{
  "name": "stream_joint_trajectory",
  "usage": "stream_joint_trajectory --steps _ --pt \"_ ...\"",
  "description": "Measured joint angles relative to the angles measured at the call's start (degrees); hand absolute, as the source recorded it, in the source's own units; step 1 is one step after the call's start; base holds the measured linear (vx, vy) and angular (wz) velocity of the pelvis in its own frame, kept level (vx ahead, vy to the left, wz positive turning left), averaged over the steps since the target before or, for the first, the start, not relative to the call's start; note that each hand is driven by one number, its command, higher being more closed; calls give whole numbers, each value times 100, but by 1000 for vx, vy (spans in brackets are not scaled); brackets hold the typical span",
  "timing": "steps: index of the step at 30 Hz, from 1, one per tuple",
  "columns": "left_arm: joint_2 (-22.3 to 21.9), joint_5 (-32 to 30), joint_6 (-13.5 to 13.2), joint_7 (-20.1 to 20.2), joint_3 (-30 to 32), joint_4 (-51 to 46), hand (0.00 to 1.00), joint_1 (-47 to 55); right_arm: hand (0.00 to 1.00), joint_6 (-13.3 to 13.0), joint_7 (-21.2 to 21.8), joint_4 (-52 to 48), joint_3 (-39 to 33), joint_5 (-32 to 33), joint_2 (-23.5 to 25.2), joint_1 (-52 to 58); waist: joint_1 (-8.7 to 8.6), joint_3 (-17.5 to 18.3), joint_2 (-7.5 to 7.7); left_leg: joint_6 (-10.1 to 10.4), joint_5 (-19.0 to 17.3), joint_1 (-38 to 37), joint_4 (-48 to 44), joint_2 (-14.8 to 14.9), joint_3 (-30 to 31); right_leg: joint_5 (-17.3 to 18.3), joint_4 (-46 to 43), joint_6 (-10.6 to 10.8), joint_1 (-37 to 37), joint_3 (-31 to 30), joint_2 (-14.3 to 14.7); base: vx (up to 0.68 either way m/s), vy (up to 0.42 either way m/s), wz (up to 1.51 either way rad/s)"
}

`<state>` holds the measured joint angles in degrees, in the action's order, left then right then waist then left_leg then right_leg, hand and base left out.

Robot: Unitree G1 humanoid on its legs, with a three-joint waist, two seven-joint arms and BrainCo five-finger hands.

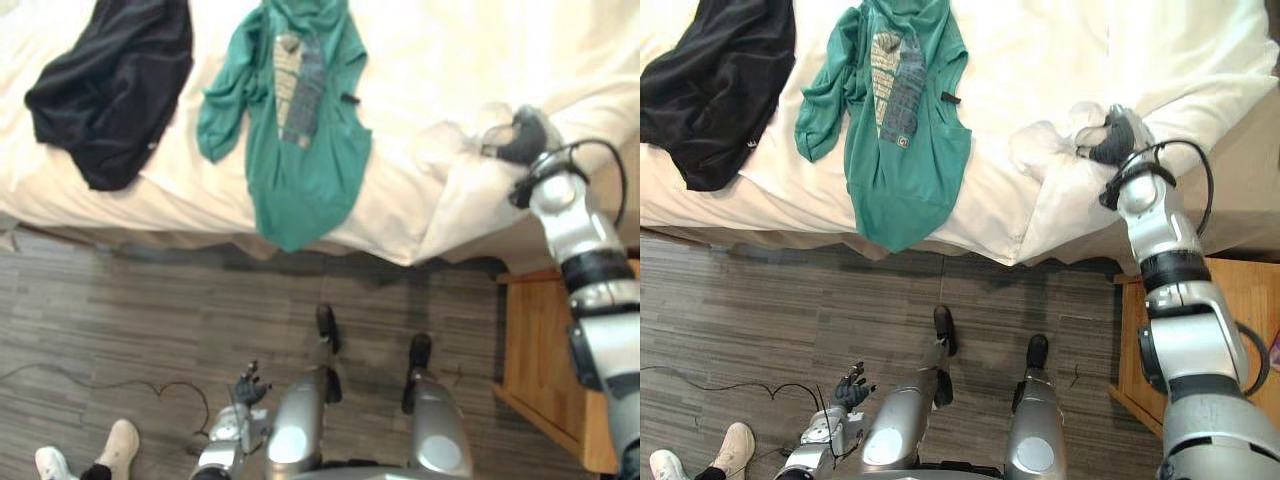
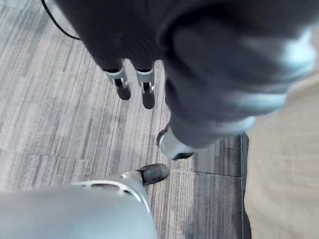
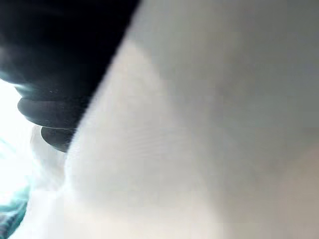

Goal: Tidy the bed and pick cloth on bed and put in laundry

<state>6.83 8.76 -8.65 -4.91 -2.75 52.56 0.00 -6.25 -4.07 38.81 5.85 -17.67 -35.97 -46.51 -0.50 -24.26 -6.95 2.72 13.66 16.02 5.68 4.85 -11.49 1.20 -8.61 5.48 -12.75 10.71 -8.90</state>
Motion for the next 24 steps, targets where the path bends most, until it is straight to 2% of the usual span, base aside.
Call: stream_joint_trajectory --steps 1,4,5,8,12,16,22,24 --pt "0 -26 18 2 1 10 0 0 100 -3 -15 -137 -83 40 89 208 -30 22 45 6 -5 -28 -1 0 -4 -3 1 13 25 -4 -2 59 -31 -7" --pt "17 -184 108 51 114 54 0 7 100 -16 -73 -589 -340 194 513 1300 -98 191 359 90 -74 -332 -1 1 -97 34 45 21 296 -79 -7 81 -41 -12" --pt "30 -276 131 105 120 105 0 13 0 -19 -73 -669 -461 204 702 1758 -124 310 488 117 -124 -479 2 2 -143 56 87 26 426 -125 -5 88 -47 -16" --pt "18 -478 214 116 129 219 0 64 0 -20 -76 -670 -954 249 1145 2665 -204 698 633 32 -252 -694 28 7 -267 139 112 34 592 -196 4 94 -40 -15" --pt "-24 -635 303 112 431 398 0 137 0 -20 -148 -444 -1619 343 1623 3273 -239 948 635 20 -368 -1034 31 9 -375 154 265 40 886 -318 34 73 -26 -22" --pt "-83 -801 411 108 705 659 0 190 0 -24 -263 273 -2523 635 2054 3396 -287 1191 613 46 -495 -1324 33 36 -474 184 478 43 1248 -324 81 62 -28 -6" --pt "-93 -945 465 116 1072 663 0 347 0 37 -177 929 -3852 1166 1994 3319 -251 1211 640 60 -609 -1597 33 25 -642 157 596 1 1491 -463 76 90 -22 -12" --pt "-92 -945 469 116 1226 667 0 353 0 271 -175 1026 -4230 1360 1799 3333 -263 1211 653 81 -635 -1653 33 22 -672 156 650 0 1560 -475 72 73 -18 -9"
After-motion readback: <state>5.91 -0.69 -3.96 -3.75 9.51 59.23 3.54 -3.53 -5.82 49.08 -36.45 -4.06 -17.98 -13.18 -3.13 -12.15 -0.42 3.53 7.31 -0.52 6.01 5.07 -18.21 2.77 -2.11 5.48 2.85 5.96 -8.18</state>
